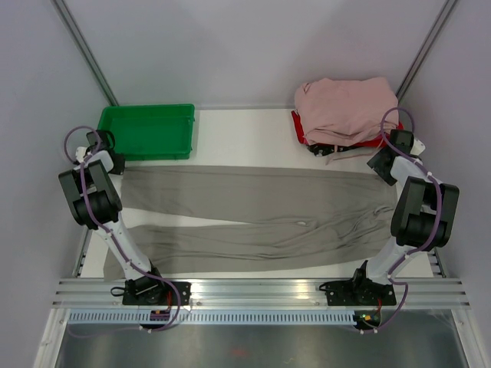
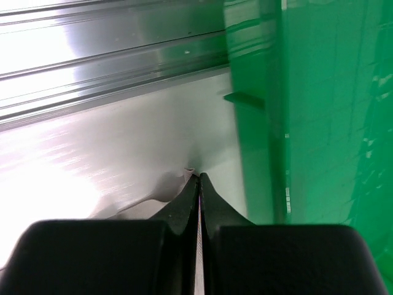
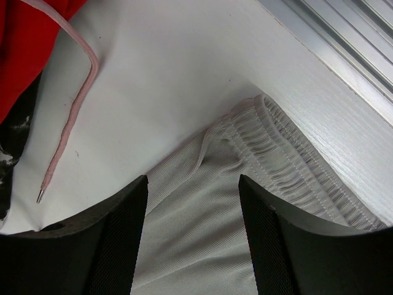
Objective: Fold and stack the trousers
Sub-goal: Flatten the trousers out
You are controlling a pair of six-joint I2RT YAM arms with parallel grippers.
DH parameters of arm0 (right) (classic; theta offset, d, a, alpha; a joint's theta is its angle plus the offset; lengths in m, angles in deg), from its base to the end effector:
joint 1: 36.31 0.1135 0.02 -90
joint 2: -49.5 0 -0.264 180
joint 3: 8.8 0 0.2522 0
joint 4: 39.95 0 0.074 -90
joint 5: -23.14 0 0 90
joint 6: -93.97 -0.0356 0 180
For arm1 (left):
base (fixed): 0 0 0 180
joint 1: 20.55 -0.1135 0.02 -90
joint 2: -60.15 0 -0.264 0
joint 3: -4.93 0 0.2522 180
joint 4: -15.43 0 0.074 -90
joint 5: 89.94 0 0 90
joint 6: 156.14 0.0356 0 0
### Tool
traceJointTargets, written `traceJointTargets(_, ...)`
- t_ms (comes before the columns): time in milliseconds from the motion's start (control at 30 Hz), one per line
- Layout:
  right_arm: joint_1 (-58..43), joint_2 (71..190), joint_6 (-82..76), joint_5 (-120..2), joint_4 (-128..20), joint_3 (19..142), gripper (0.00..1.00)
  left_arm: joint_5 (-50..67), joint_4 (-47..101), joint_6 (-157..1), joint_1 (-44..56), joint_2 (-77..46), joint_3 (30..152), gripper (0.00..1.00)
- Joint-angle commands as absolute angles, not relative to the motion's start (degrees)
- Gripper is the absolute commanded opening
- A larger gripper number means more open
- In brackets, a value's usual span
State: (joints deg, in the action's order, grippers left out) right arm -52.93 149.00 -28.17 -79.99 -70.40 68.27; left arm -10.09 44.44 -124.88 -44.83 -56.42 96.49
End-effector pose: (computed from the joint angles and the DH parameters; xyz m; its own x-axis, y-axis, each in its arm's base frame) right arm 0.3448 -0.1114 0.1910 -0.4289 0.6687 -0.6074 0.7536 0.6356 0.1677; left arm 0.3900 0.1828 0.1548 0.0439 -0.9033 -0.4268 -0.8896 0.1591 -0.4282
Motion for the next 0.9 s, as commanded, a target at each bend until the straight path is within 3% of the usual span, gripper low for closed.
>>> traceJointTargets(0,-53.0,149.5,-27.5,-79.3,-68.6,69.7,0.68,-9.5,38.8,-127.1,-44.9,-55.9,96.5,0.02)
traceJointTargets(167,-53.0,149.6,-27.7,-79.0,-68.4,69.2,0.68,-9.3,37.2,-126.0,-44.9,-56.6,98.1,0.07)
traceJointTargets(300,-53.0,149.1,-27.5,-78.3,-68.6,68.9,0.68,-7.8,40.0,-125.0,-44.9,-56.3,99.7,0.37)
traceJointTargets(333,-53.0,148.7,-27.1,-78.1,-69.0,69.2,0.68,-7.4,40.9,-124.7,-44.9,-55.9,99.9,0.51)
traceJointTargets(433,-53.0,146.3,-26.1,-78.2,-70.5,69.7,0.72,-7.1,43.2,-123.0,-44.9,-51.2,98.0,0.69)
traceJointTargets(533,-53.4,142.8,-25.5,-78.3,-72.0,70.4,0.79,-8.3,44.7,-119.9,-44.9,-44.5,94.7,0.78)
traceJointTargets(667,-55.6,137.6,-26.0,-78.5,-73.7,69.5,0.83,-7.9,47.0,-112.7,-44.9,-36.9,91.6,0.79)
traceJointTargets(767,-58.1,135.7,-26.6,-77.4,-74.6,66.9,0.81,-5.1,47.4,-108.7,-44.8,-31.6,88.1,0.76)
traceJointTargets(867,-59.7,134.8,-27.1,-74.5,-71.8,62.8,0.58,-3.9,45.9,-106.1,-44.3,-26.5,82.3,0.66)
